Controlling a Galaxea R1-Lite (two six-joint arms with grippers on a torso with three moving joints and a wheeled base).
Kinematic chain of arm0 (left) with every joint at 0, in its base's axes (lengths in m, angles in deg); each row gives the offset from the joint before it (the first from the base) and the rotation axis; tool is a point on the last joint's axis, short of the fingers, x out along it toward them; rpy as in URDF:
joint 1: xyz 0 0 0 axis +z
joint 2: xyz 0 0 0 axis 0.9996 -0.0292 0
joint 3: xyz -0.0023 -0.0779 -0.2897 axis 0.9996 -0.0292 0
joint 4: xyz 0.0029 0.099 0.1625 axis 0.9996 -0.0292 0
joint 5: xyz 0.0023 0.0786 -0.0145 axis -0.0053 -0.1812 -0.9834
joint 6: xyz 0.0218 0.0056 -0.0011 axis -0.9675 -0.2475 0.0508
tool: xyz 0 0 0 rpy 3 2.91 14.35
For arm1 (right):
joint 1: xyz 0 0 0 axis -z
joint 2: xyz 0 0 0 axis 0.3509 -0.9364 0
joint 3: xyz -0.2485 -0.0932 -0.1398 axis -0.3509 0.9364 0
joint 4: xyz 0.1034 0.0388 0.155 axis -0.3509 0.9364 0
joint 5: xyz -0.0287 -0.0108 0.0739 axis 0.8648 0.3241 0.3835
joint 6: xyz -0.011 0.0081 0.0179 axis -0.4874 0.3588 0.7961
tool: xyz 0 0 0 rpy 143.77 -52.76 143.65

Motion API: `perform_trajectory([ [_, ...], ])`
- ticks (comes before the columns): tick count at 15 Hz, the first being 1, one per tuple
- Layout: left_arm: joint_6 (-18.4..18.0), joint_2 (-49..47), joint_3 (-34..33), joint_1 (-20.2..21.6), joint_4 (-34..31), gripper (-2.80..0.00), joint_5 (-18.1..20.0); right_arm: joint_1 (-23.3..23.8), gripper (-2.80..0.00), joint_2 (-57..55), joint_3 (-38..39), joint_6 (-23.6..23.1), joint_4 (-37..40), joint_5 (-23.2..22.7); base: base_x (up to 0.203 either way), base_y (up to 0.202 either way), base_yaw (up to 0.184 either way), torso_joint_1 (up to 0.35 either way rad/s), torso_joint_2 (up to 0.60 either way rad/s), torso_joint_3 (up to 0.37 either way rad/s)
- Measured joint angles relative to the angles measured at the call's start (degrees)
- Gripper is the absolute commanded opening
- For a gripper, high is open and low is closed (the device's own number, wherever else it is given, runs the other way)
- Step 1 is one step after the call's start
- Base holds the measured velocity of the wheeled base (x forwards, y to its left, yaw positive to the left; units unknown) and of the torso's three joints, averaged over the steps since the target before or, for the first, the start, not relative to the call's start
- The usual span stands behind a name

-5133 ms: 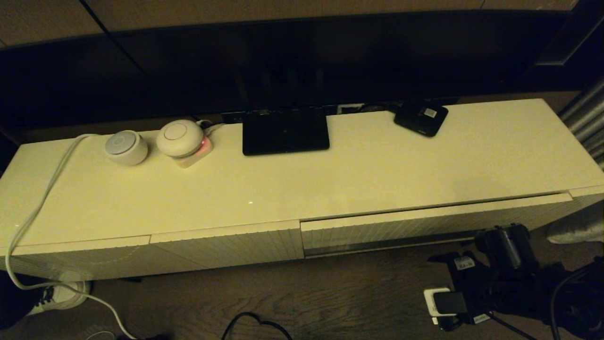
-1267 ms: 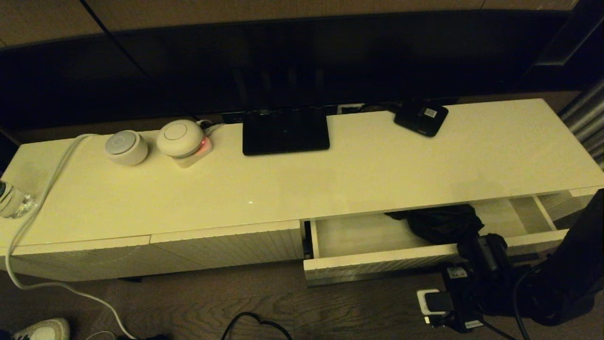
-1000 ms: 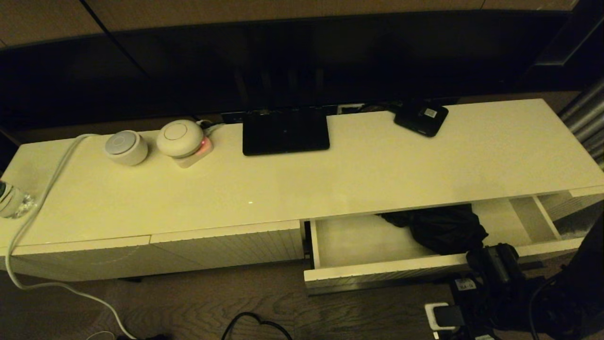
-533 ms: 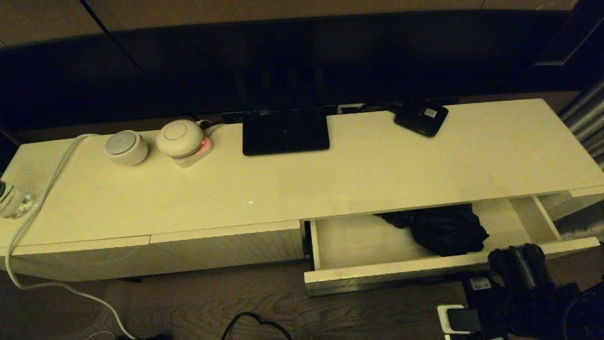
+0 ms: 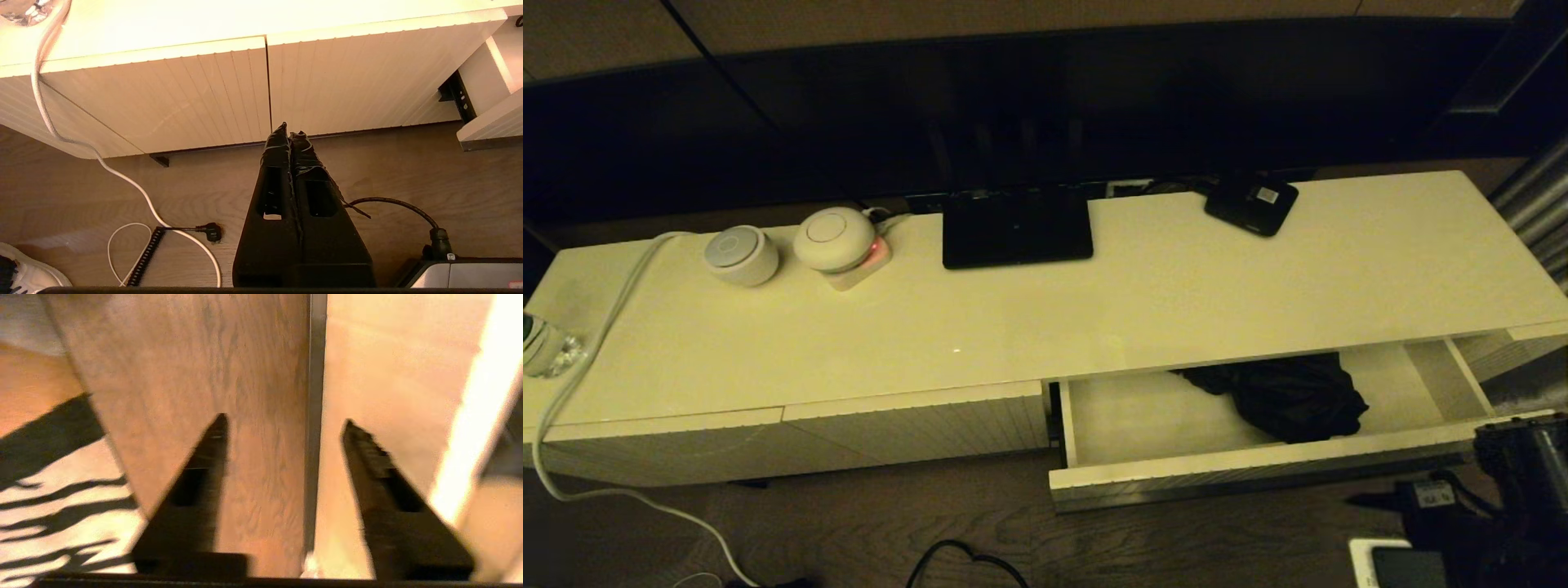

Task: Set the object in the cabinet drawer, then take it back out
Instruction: Open the drawer

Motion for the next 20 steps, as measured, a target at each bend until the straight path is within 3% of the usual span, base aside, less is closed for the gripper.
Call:
perform_trajectory([
  [5, 0.0, 0.0, 0.0, 0.0, 0.0, -2.8, 0.0, 0.2, -2.8, 21.6, -7.9, 8.2, 30.9, 0.0, 0.0, 0.0, 0.0, 0.0, 0.0, 0.0],
  [8, 0.0, 0.0, 0.0, 0.0, 0.0, -2.8, 0.0, 0.1, -2.8, 28.6, -14.8, 21.0, 46.4, -0.1, 0.0, 0.0, 0.0, 0.0, 0.0, 0.0],
  [13, 0.0, 0.0, 0.0, 0.0, 0.0, -2.8, 0.0, 0.0, -2.8, 25.7, -24.4, 52.7, 48.6, -0.1, 0.0, 0.0, 0.0, 0.0, 0.0, 0.0],
  [20, 0.0, 0.0, 0.0, 0.0, 0.0, -2.8, 0.0, -6.5, -2.8, 10.6, -33.8, 87.5, 48.7, 0.3, 0.0, 0.0, 0.0, 0.0, 0.0, 0.0],
])
